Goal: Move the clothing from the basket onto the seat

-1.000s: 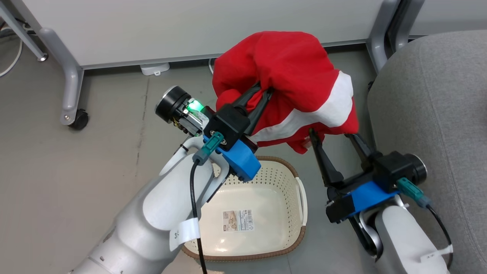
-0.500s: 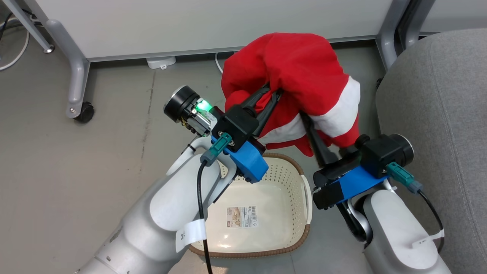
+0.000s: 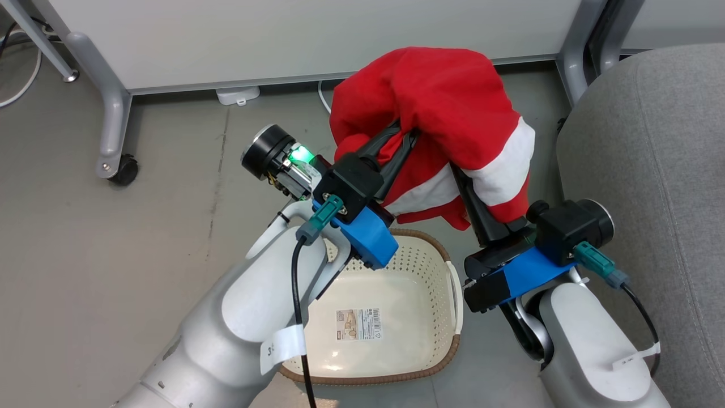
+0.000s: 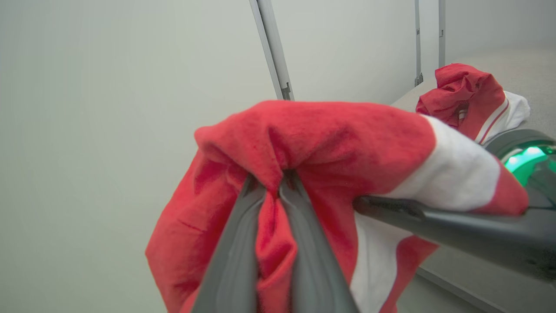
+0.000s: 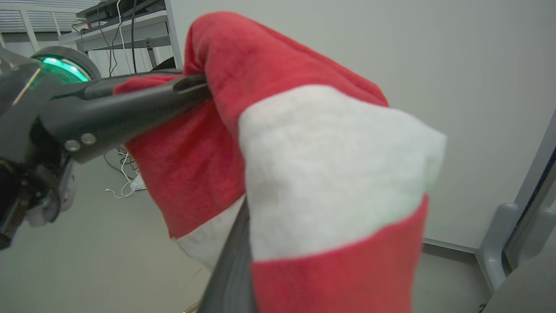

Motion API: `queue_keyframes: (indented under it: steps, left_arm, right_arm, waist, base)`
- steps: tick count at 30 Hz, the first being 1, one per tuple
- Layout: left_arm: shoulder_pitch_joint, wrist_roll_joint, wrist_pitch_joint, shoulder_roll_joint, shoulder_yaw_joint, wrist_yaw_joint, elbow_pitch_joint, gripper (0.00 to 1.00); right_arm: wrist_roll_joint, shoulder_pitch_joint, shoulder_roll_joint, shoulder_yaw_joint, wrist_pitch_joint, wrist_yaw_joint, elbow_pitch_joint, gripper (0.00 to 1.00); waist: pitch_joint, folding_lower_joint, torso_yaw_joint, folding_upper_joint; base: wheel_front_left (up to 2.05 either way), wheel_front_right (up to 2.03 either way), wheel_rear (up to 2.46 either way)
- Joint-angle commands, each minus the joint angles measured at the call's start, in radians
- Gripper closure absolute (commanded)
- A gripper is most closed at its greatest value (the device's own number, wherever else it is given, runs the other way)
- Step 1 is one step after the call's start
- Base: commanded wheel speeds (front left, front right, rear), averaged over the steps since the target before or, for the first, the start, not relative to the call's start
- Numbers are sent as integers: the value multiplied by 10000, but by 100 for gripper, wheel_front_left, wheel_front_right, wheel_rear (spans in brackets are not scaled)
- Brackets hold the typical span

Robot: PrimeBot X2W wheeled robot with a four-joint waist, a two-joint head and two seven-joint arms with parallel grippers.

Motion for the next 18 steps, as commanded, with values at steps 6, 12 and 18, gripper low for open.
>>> queue_keyframes:
  steps: [6, 12, 18]
  left_arm:
    - [63, 223, -47, -13, 148, 67, -236, 0]
    - [104, 326, -47, -16, 264, 45, -279, 0]
    - [176, 387, -47, -16, 352, 13, -290, 0]
  right_arm:
    - [-23, -24, -19, 13, -38, 1, -91, 100]
    - [-22, -24, -35, -6, -40, 1, -132, 100]
    - [-30, -41, -31, -23, -40, 1, -158, 100]
  waist:
    - [60, 0, 5, -1]
    - [74, 0, -13, -1]
    - [122, 0, -124, -1]
  base:
    - [0, 0, 0]
    - [0, 0, 0]
    - [0, 0, 0]
